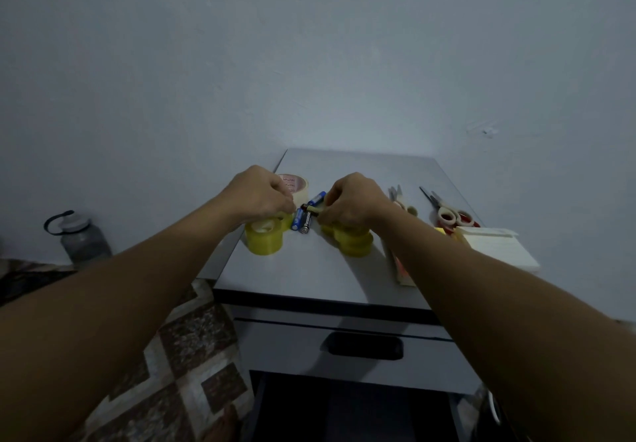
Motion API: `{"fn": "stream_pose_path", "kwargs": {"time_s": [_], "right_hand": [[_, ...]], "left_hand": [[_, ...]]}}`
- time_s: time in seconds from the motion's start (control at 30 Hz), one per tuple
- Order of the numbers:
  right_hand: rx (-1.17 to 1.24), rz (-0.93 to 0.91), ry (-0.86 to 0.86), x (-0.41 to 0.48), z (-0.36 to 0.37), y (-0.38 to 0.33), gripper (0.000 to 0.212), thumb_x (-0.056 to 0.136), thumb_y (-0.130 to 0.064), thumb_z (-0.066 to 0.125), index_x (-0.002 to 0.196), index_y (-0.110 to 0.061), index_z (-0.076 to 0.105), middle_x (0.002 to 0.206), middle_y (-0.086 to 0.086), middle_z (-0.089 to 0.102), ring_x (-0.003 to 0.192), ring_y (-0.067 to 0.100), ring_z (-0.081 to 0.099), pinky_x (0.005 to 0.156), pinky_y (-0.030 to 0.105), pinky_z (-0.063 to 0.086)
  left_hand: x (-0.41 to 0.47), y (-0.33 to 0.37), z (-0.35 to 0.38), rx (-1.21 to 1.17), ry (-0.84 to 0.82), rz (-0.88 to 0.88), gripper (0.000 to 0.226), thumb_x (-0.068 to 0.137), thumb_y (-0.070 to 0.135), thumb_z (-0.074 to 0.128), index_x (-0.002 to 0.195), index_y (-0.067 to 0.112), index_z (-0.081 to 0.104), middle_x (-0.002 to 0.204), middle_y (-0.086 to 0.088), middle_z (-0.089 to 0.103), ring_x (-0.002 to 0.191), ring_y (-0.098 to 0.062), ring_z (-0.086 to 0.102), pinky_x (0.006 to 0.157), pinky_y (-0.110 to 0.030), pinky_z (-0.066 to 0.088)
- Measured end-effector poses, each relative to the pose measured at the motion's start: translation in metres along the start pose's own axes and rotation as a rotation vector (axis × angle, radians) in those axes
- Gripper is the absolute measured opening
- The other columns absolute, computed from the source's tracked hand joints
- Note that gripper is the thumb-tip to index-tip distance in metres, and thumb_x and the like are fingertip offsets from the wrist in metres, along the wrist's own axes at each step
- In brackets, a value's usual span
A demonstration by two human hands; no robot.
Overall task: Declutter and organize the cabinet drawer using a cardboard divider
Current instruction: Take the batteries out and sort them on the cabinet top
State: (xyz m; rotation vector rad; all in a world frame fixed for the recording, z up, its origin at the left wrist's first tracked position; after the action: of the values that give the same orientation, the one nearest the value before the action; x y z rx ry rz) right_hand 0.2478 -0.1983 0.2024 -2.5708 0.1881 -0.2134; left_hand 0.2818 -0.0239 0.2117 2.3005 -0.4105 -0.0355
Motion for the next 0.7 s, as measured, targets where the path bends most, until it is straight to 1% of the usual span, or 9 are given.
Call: {"fn": "stream_pose_path", "kwargs": {"time_s": [0.1,0.17,0.27,0.33,0.43,0.53,0.63,0.7], "right_hand": [[0.007,0.011,-0.008,-0.002,0.0,0.0,0.031,0.073,-0.027,0.083,0.099,-0.014,0.073,0.095,0.004,0.07,0.079,0.013,0.062,0.064,0.023,0.054],[0.002,0.009,-0.003,-0.004,-0.002,0.001,0.033,0.073,-0.028,0.083,0.101,-0.013,0.074,0.097,0.004,0.07,0.081,0.014,0.063,0.064,0.023,0.054],[0.0,0.02,0.004,-0.009,-0.007,0.008,0.039,0.074,-0.028,0.083,0.107,-0.012,0.072,0.104,0.005,0.069,0.093,0.019,0.064,0.078,0.031,0.057],[0.007,0.027,0.013,-0.012,-0.011,0.012,0.038,0.075,-0.026,0.083,0.108,-0.012,0.072,0.107,0.006,0.068,0.097,0.021,0.063,0.082,0.033,0.057],[0.025,0.031,0.018,-0.017,-0.015,0.018,0.032,0.078,-0.025,0.081,0.106,-0.014,0.072,0.105,0.004,0.067,0.095,0.018,0.061,0.076,0.029,0.052],[0.025,0.033,0.02,-0.02,-0.018,0.021,0.032,0.08,-0.026,0.079,0.108,-0.014,0.071,0.101,-0.001,0.063,0.092,0.016,0.058,0.071,0.025,0.046],[0.021,0.01,0.037,-0.022,-0.02,0.02,0.031,0.082,-0.03,0.077,0.108,-0.015,0.07,0.099,-0.002,0.063,0.089,0.013,0.058,0.063,0.02,0.045],[0.044,-0.004,0.082,-0.023,-0.024,0.019,0.03,0.082,-0.034,0.075,0.105,-0.016,0.071,0.098,-0.001,0.067,0.089,0.014,0.061,0.066,0.022,0.048]], "left_hand": [[-0.001,-0.002,0.0,-0.002,0.003,-0.008,0.012,0.073,0.018,0.083,0.082,0.02,0.075,0.106,-0.003,0.068,0.101,-0.023,0.062,0.089,-0.039,0.056],[-0.003,-0.003,-0.002,0.001,0.011,-0.006,0.011,0.073,0.019,0.083,0.078,0.022,0.075,0.105,-0.002,0.068,0.101,-0.022,0.062,0.087,-0.037,0.056],[-0.005,-0.004,-0.005,-0.006,0.024,-0.009,0.011,0.072,0.019,0.084,0.074,0.023,0.074,0.105,-0.003,0.07,0.1,-0.022,0.064,0.083,-0.034,0.056],[-0.006,-0.004,-0.006,-0.014,0.032,-0.014,0.011,0.072,0.019,0.084,0.072,0.023,0.074,0.102,-0.003,0.07,0.097,-0.022,0.065,0.078,-0.03,0.055],[-0.008,-0.005,-0.006,-0.02,0.035,-0.014,0.01,0.072,0.019,0.083,0.072,0.023,0.074,0.101,-0.002,0.071,0.098,-0.022,0.065,0.078,-0.03,0.054],[-0.01,-0.003,-0.005,-0.02,0.035,-0.006,0.009,0.073,0.019,0.083,0.073,0.022,0.075,0.1,-0.002,0.071,0.099,-0.022,0.065,0.078,-0.031,0.054],[-0.011,-0.001,-0.008,-0.02,0.057,0.004,0.007,0.075,0.02,0.081,0.075,0.022,0.075,0.102,-0.002,0.071,0.099,-0.021,0.064,0.075,-0.029,0.053],[-0.013,0.003,-0.012,-0.013,0.082,0.021,0.005,0.077,0.02,0.079,0.079,0.022,0.075,0.102,-0.002,0.07,0.097,-0.02,0.064,0.072,-0.028,0.051]]}}
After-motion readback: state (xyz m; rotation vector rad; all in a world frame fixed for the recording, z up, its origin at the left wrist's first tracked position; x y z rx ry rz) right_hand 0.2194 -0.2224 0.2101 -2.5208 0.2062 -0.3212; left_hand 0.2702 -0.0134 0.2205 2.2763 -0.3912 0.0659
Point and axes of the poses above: each hand's wrist, its own x-axis towards the middle knuckle, its own z-axis out of the palm, y = z × x, the point moved 8 cm from there along x, towards the middle knuckle
